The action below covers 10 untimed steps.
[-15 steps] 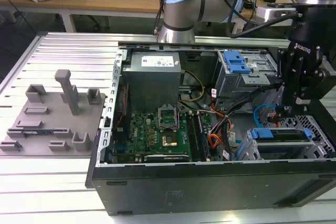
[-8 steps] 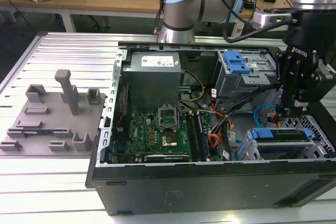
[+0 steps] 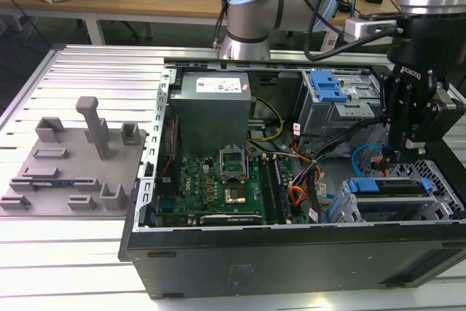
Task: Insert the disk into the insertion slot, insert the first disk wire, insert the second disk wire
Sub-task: 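Insert the first disk wire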
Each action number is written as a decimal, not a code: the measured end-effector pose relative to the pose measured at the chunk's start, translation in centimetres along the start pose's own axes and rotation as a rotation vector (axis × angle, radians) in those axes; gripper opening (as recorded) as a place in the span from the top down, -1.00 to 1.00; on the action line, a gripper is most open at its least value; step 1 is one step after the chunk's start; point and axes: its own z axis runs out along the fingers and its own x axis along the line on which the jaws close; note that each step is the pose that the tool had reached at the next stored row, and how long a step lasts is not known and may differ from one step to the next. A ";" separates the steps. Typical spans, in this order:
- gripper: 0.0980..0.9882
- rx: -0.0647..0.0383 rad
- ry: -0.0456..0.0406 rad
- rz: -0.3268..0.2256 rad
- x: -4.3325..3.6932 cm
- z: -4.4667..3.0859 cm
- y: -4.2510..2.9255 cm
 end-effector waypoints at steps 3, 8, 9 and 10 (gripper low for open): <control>0.37 0.000 0.0017 0.000 -0.07 0.06 0.01; 0.40 0.001 0.0099 -0.002 -0.45 -0.03 0.03; 0.56 0.001 0.0124 -0.002 -0.52 -0.03 0.04; 0.56 0.001 0.0146 -0.003 -0.57 -0.03 0.04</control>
